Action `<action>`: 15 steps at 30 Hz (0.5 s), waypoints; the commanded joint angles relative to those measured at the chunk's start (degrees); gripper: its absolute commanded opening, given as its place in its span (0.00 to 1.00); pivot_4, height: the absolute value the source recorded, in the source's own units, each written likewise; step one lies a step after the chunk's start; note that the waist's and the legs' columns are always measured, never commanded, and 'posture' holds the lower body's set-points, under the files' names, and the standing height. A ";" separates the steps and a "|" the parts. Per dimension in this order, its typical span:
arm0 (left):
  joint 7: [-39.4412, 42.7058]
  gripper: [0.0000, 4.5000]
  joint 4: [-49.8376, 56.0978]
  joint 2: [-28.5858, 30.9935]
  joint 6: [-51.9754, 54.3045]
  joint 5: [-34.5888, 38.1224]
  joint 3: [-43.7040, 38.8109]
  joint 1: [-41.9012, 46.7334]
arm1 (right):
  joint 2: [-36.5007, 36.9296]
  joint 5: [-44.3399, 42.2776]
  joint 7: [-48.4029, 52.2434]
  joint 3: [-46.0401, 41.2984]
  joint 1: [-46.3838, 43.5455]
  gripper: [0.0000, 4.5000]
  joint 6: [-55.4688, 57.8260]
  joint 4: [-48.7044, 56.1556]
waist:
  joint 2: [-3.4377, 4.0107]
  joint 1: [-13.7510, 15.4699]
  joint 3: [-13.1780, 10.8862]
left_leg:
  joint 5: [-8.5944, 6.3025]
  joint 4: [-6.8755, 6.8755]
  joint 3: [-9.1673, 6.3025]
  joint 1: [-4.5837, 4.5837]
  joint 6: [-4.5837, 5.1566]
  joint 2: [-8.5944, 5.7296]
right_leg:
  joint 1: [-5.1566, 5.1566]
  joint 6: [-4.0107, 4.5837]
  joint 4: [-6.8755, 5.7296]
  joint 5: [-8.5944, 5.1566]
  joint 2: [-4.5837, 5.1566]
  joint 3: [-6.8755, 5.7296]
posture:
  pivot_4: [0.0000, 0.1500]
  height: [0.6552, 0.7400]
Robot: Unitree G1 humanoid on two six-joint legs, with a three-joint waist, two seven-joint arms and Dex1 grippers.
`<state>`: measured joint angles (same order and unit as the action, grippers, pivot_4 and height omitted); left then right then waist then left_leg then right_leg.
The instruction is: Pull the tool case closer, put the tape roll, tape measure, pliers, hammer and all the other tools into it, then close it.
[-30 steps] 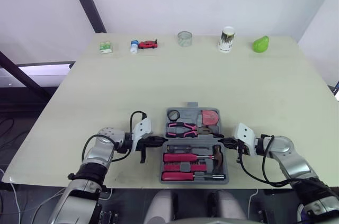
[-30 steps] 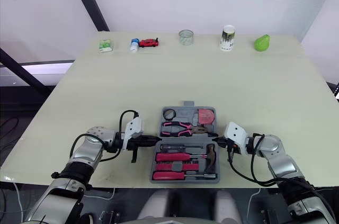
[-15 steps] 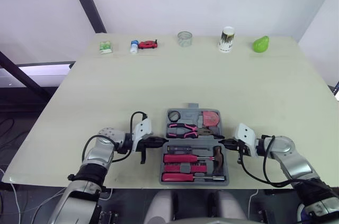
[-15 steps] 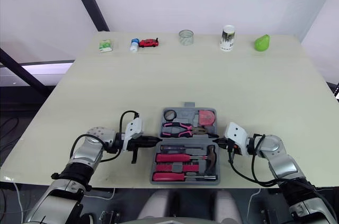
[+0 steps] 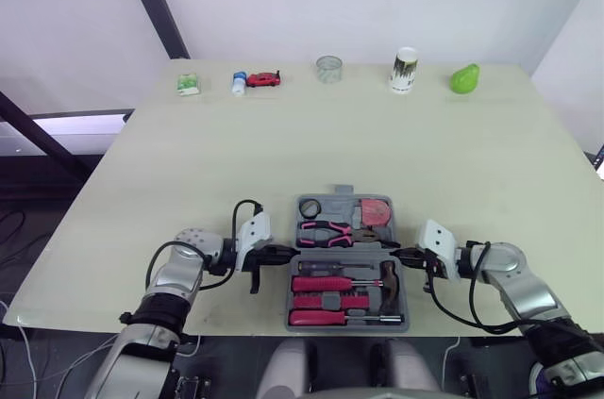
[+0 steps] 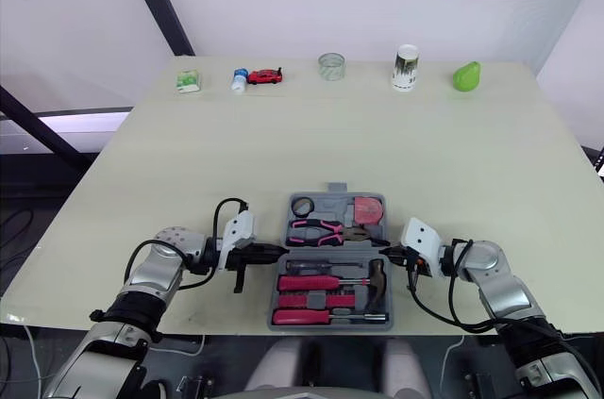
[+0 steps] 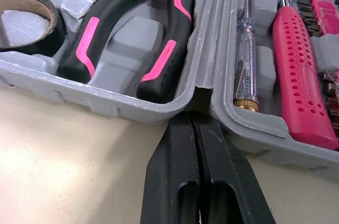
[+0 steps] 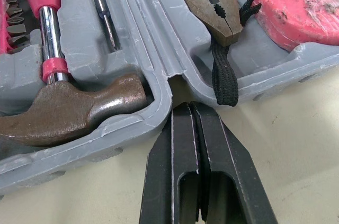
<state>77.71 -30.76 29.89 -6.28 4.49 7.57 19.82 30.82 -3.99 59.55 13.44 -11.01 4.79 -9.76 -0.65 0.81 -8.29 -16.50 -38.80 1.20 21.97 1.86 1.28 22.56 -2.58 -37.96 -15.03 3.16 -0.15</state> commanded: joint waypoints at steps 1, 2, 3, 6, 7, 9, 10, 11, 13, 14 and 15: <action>1.47 0.02 -0.22 -1.24 0.29 -1.30 4.22 -0.92 | -0.58 0.12 1.57 2.58 1.08 0.00 0.23 1.01 | 0.00 0.00 0.00 | 0.00 0.00 0.00 0.00 0.00 0.00 | 0.00 0.00 0.00 0.00 0.00 0.00 | 1.00 1.00; 1.48 0.02 -0.35 -1.21 0.25 -1.31 4.20 -0.83 | -0.62 0.17 1.53 2.59 1.01 0.00 0.24 0.93 | 0.00 0.00 0.00 | 0.00 0.00 0.00 0.00 0.00 0.00 | 0.00 0.00 0.00 0.00 0.00 0.00 | 1.00 1.00; 1.48 0.02 -0.36 -1.15 0.25 -1.29 4.16 -0.83 | -0.49 -0.12 1.93 2.59 1.16 0.00 0.54 1.02 | 0.00 0.00 0.00 | 0.00 0.00 0.00 0.00 0.00 0.00 | 0.00 0.00 0.00 0.00 0.00 0.00 | 1.00 1.00; 1.27 0.02 -0.64 -0.91 0.13 -1.37 4.05 -0.77 | -0.49 -0.32 1.72 2.41 1.56 0.00 0.97 1.26 | 0.00 0.00 0.00 | 0.00 0.00 0.00 0.00 0.00 0.00 | 0.00 0.00 0.00 0.00 0.00 0.00 | 1.00 1.00; 1.19 0.02 -0.71 -0.84 0.10 -1.39 4.03 -0.76 | -0.20 -0.85 2.65 2.72 1.98 0.00 1.76 1.85 | 0.00 0.01 0.00 | 0.00 0.00 0.00 0.00 0.00 0.00 | 0.00 0.00 0.00 0.00 0.00 0.00 | 1.00 1.00; 1.20 0.02 -0.73 -0.74 0.04 -1.36 4.05 -0.80 | -0.02 -0.70 2.78 3.08 2.39 0.00 1.78 2.09 | 0.00 0.04 0.00 | 0.00 0.00 -0.01 0.00 0.00 0.01 | 0.00 0.00 0.00 0.00 0.00 0.00 | 1.00 1.00; 1.20 0.02 -0.58 -0.71 0.07 -1.31 4.09 -0.91 | -0.15 0.13 1.73 3.08 2.22 0.00 0.95 1.47 | 0.00 0.03 0.00 | 0.00 0.00 -0.02 0.00 0.00 0.01 | 0.00 0.00 0.00 0.00 0.00 -0.01 | 1.00 1.00; 1.19 0.02 -0.41 -0.68 0.16 -1.26 4.10 -0.98 | -0.21 0.78 1.08 3.08 1.93 0.00 0.34 0.82 | 0.00 0.00 0.00 | 0.00 0.00 -0.01 0.00 0.00 0.01 | 0.00 0.00 0.00 0.00 0.00 -0.01 | 1.00 1.00; 1.15 0.02 -0.12 -0.62 0.29 -1.20 4.12 -1.12 | -0.28 1.77 -0.10 2.75 1.38 0.00 -0.71 -0.36 | 0.00 -0.02 0.01 | 0.00 0.00 -0.01 -0.01 0.00 0.00 | 0.00 0.00 0.00 0.00 0.00 -0.01 | 1.00 1.00; 1.11 0.02 0.03 -0.59 0.35 -1.17 4.11 -1.21 | -0.27 2.00 -0.34 2.57 1.18 0.00 -1.08 -0.76 | -0.01 -0.03 0.01 | 0.00 0.00 -0.01 -0.01 0.00 0.00 | 0.00 0.00 0.00 0.00 -0.01 -0.01 | 1.00 1.00; 1.08 0.02 0.18 -0.54 0.38 -1.14 4.11 -1.32 | -0.21 2.11 -0.37 2.43 1.08 0.00 -1.37 -1.05 | -0.01 -0.06 0.01 | 0.00 0.00 0.00 -0.01 0.00 0.00 | 0.00 0.00 0.00 0.00 -0.01 0.00 | 1.00 1.00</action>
<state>77.62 -30.80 30.60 -6.36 4.48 7.84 19.93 31.07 -3.37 59.41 13.67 -10.41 3.54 -9.85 -0.66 0.75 -8.28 -16.50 -38.80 1.21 21.96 1.86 1.28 22.55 -2.58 -37.97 -15.03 3.15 -0.15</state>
